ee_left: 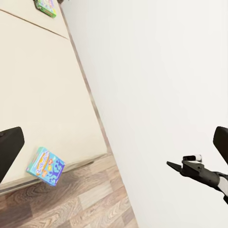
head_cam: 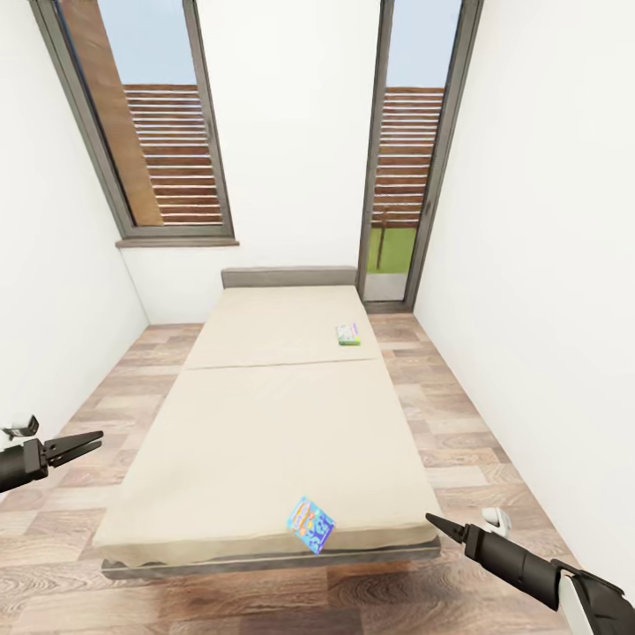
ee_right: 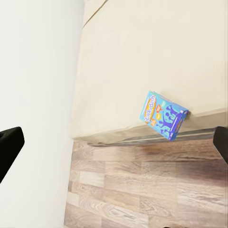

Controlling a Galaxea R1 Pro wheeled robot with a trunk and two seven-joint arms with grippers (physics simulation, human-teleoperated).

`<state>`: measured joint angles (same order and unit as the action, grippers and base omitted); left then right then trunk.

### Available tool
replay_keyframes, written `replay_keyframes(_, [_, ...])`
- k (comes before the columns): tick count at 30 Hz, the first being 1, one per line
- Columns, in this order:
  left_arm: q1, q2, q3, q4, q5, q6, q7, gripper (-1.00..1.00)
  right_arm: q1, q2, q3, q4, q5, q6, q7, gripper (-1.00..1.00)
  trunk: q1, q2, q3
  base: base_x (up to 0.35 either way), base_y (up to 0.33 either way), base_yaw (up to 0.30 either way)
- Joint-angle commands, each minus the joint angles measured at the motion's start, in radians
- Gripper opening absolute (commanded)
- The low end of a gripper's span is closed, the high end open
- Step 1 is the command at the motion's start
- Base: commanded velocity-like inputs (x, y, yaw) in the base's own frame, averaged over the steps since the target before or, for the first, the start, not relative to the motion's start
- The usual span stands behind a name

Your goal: Put all the toys in the child's room - the three board games (two on the bed and one on the table), the two jigsaw puzzles on the table, and the tennis ball on the table - inside the toy box on the table in the child's room.

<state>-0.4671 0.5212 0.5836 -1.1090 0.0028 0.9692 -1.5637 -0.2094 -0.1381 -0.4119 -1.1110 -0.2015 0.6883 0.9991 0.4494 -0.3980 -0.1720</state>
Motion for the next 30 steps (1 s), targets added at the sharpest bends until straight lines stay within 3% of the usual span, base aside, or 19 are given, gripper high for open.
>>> replay_keyframes(1, [-0.001, 0.0, 0.0, 0.0, -0.001, 0.011, -0.005, 1.0, -0.001, 0.0, 0.0, 0.0, -0.004, 0.006, -0.002, 1.0, 0.001, -0.002, 0.0, 0.0, 0.0, -0.015])
replay_keyframes(14, [-0.001, 0.001, 0.001, 0.0, 0.0, 0.012, -0.007, 1.0, -0.001, 0.0, 0.001, -0.001, -0.007, 0.005, -0.018, 1.0, 0.001, -0.002, 0.021, 0.0, 0.0, 0.01])
replay_keyframes(30, [-0.001, 0.002, 0.001, 0.0, -0.007, 0.013, -0.007, 1.0, -0.001, 0.0, 0.001, -0.001, -0.007, -0.011, -0.019, 1.0, 0.001, -0.002, 0.047, 0.0, 0.0, 0.114])
